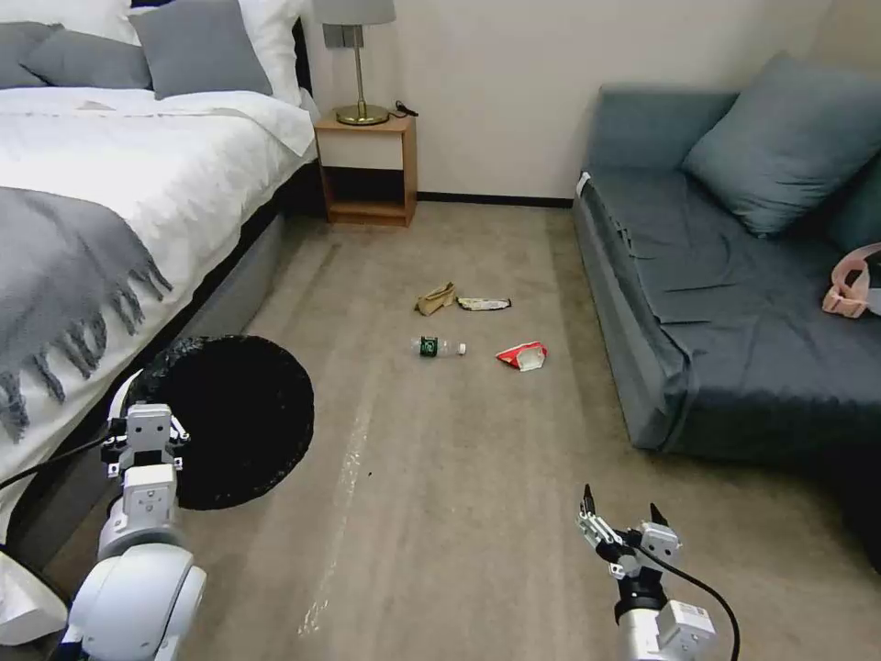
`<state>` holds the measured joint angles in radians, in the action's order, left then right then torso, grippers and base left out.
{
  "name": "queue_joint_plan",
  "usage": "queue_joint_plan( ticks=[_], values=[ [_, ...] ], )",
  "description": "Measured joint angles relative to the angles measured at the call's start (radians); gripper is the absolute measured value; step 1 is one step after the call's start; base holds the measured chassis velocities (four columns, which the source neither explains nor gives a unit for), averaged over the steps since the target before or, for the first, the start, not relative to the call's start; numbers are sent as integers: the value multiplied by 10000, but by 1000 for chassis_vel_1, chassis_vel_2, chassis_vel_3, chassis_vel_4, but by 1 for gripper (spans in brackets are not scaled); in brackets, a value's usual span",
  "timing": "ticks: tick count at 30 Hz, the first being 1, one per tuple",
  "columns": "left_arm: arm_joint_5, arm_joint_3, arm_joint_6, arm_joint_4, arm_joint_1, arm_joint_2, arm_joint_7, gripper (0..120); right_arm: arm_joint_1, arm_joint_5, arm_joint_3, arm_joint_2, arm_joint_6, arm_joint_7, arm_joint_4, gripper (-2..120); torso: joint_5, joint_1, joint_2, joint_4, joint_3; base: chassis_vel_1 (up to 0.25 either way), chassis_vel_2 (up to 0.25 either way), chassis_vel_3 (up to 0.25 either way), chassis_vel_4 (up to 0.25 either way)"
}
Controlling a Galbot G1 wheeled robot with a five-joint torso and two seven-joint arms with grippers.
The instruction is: Pick up the trash bin, then pick up the garbage on the floor and place it into the trash bin.
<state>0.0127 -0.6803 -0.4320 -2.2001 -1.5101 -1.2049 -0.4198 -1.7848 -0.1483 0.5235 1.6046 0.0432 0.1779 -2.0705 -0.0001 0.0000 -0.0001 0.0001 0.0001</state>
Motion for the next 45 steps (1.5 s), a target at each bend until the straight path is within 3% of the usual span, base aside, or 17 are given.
queue_joint_plan(
  ticks=[45],
  values=[
    [11, -37, 366, 294, -29, -4, -8, 3, -21, 144, 74, 35, 521, -87, 692, 100, 0, 0, 1, -1, -1, -111, 112, 116, -111]
  ],
)
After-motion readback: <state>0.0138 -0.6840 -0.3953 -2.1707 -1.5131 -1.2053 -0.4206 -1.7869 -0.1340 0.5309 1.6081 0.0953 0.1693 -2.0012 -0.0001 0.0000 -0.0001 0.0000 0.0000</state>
